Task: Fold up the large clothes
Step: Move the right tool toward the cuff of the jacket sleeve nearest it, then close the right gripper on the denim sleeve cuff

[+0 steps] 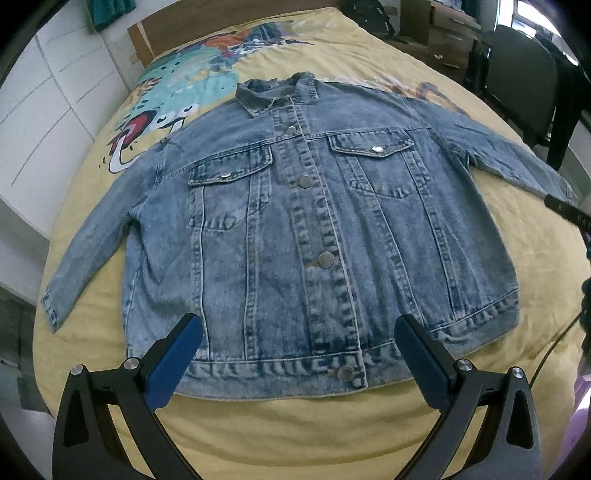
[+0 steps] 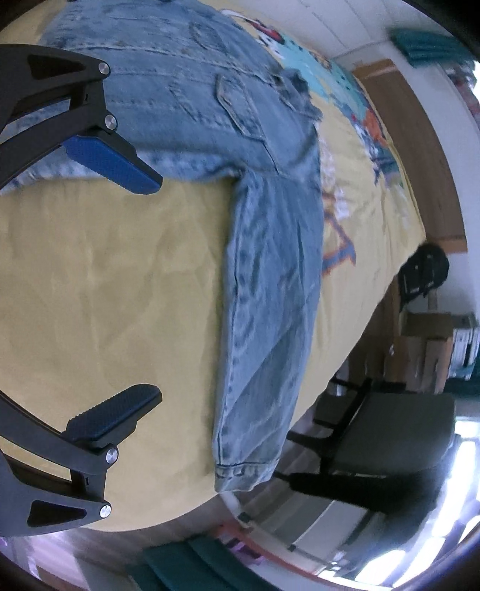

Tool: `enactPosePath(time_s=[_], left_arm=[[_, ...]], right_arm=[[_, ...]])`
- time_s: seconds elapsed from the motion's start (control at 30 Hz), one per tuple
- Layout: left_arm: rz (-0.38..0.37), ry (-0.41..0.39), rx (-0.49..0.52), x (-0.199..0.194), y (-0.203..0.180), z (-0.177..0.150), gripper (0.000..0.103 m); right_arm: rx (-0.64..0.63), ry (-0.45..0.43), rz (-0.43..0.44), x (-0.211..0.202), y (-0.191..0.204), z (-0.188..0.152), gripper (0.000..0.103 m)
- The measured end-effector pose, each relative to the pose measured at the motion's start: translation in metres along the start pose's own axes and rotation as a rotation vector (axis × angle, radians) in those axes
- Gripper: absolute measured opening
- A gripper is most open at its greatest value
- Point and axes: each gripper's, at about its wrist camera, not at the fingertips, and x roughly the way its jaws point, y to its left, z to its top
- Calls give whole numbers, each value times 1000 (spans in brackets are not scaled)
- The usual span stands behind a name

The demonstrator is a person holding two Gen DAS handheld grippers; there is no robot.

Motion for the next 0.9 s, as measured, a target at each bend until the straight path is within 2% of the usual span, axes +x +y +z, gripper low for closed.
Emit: enactPosePath(time_s=[0.4,0.53,0.9], left_arm=[[33,38,0,22,-3,6,102],[16,39,-2,28,-5,8,102],[-3,38,2,38,-8,13,102]], right_arm=[[277,47,36,49,-95,10,103],[374,69,49,62,-119,8,102],[484,53,81,82,-148,15,98]])
